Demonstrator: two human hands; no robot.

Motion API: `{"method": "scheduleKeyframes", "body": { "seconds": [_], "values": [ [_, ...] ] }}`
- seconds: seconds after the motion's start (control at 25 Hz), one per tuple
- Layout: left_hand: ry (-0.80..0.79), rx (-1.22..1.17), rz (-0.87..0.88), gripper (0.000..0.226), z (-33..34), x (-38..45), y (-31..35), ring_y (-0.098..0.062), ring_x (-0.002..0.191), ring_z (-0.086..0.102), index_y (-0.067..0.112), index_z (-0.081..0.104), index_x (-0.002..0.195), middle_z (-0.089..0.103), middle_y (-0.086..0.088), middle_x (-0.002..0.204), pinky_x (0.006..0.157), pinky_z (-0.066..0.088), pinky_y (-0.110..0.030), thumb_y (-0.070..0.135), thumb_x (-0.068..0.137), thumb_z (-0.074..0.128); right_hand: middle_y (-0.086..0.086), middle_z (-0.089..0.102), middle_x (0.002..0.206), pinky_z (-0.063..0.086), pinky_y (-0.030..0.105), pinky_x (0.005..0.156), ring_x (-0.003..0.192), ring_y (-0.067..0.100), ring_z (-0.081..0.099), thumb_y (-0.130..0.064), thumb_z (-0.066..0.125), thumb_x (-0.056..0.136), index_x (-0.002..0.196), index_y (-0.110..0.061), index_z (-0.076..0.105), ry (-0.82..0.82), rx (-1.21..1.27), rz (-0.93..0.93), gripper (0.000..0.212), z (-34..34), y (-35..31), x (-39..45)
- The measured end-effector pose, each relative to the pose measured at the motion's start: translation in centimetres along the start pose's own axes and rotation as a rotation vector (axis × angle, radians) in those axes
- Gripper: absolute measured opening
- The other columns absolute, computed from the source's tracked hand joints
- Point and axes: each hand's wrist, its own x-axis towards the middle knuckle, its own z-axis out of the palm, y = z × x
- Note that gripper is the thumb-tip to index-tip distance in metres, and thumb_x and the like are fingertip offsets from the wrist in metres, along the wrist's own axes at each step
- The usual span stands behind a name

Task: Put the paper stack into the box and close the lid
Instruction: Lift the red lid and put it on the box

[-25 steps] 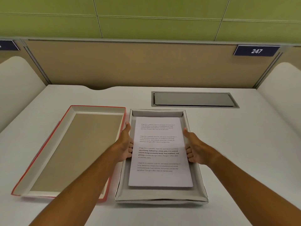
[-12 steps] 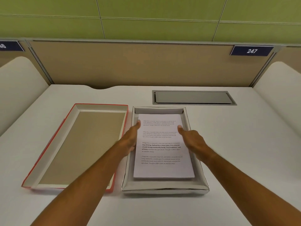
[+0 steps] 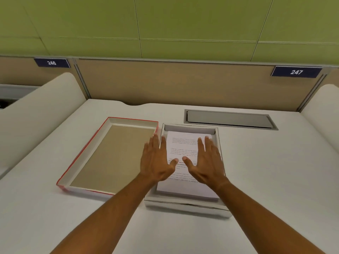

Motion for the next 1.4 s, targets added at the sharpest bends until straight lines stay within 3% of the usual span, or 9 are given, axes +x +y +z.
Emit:
{"method": "scheduleKeyframes", "body": {
  "seconds": [0.12, 0.4, 0.56, 0.68, 0.88, 0.96, 1.04, 1.16, 1.4],
  "values": [
    [0.041, 0.107, -0.054, 0.097, -0.4, -1.4, -0.2, -0.033, 0.15, -0.01, 0.02, -0.008, 0.154, -0.013, -0.012, 0.163, 0.12, -0.006, -0.047, 0.072, 0.084, 0.033, 0.011, -0.012, 0.163, -0.013, 0.044, 0.118, 0.151, 0.031, -0.012, -0.087, -0.014, 0.059, 0.156, -0.017, -0.004, 0.027, -0.05, -0.07, 0.119, 0.7, -0.3, -0.6],
    [-0.04, 0.092, -0.09, 0.093, 0.2, -3.8, -3.0, -0.033, 0.15, -0.007, 0.015, -0.005, 0.154, -0.01, -0.014, 0.163, 0.122, 0.001, -0.046, 0.066, 0.088, 0.035, 0.011, -0.011, 0.163, -0.01, 0.049, 0.121, 0.15, 0.032, -0.011, -0.086, -0.01, 0.062, 0.155, -0.017, -0.005, 0.015, -0.067, -0.109, 0.116, 1.7, -2.2, -1.9],
    [-0.101, -0.05, -0.117, 0.068, 1.4, -3.4, -5.0, -0.033, 0.147, 0.021, 0.009, 0.017, 0.152, 0.017, -0.017, 0.16, 0.118, 0.023, -0.04, 0.046, 0.098, 0.035, 0.01, -0.011, 0.164, -0.01, 0.048, 0.121, 0.151, 0.032, -0.011, -0.086, -0.008, 0.063, 0.155, -0.017, -0.004, 0.021, -0.062, -0.073, 0.115, 2.4, -3.4, -1.7],
    [-0.099, -0.127, -0.12, 0.032, 2.0, -2.3, -6.6, -0.027, 0.115, 0.055, 0.005, 0.051, 0.122, 0.055, -0.016, 0.127, 0.092, 0.047, -0.032, 0.02, 0.095, 0.047, 0.01, -0.011, 0.164, -0.009, 0.047, 0.122, 0.151, 0.03, -0.011, -0.084, -0.007, 0.063, 0.155, -0.017, -0.006, 0.02, -0.076, -0.029, 0.114, 3.0, -4.2, -1.8],
    [-0.166, -0.263, -0.225, 0.019, 2.6, -0.3, -8.6, -0.031, 0.097, 0.064, 0.004, 0.062, 0.102, 0.062, -0.014, 0.111, 0.066, 0.045, -0.028, 0.012, 0.086, 0.058, 0.012, -0.005, 0.165, -0.008, 0.044, 0.121, 0.152, 0.03, -0.007, -0.086, -0.01, 0.06, 0.156, -0.015, -0.001, 0.029, -0.068, 0.039, 0.12, 4.0, -5.5, -1.4],
    [-0.169, -0.305, -0.22, 0.003, 2.0, 0.4, -9.0, -0.031, 0.084, 0.065, 0.004, 0.059, 0.08, 0.066, -0.018, 0.101, 0.056, 0.043, -0.026, 0.005, 0.078, 0.057, 0.011, -0.005, 0.165, -0.01, 0.042, 0.119, 0.152, 0.029, -0.007, -0.089, -0.001, 0.065, 0.156, -0.015, -0.003, 0.019, -0.07, 0.068, 0.117, 4.1, -5.9, -1.2],
    [-0.1, -0.409, -0.224, 0.005, 0.3, 1.2, -9.2, -0.033, 0.073, 0.066, 0.001, 0.053, 0.063, 0.068, -0.021, 0.084, 0.05, 0.044, -0.031, -0.002, 0.067, 0.053, 0.01, -0.005, 0.165, -0.011, 0.039, 0.118, 0.152, 0.028, -0.006, -0.081, 0.016, 0.076, 0.156, -0.015, -0.003, 0.022, -0.05, 0.092, 0.105, 4.0, -6.3, -1.1],
    [0.084, -0.596, -0.197, 0.011, -4.2, 2.1, -9.7, -0.031, 0.068, 0.067, -0.004, 0.066, 0.064, 0.07, -0.017, 0.069, 0.058, 0.055, -0.037, 0.0, 0.064, 0.056, 0.008, 0.001, 0.165, -0.009, 0.037, 0.118, 0.152, 0.027, -0.001, -0.07, 0.026, 0.08, 0.156, -0.016, 0.002, 0.04, 0.033, 0.116, 0.096, 3.6, -7.4, -0.3],
    [0.233, -1.178, -0.282, 0.015, -15.0, 3.1, -11.6, -0.022, 0.066, 0.068, 0.009, 0.065, 0.065, 0.071, -0.011, 0.079, 0.063, 0.056, -0.029, 0.007, 0.077, 0.073, 0.003, 0.029, 0.16, 0.021, 0.041, 0.119, 0.147, 0.025, 0.027, -0.051, 0.048, 0.093, 0.152, -0.019, 0.027, 0.009, 0.443, 0.151, 0.07, 1.8, -11.0, 1.9]
  ]
}}
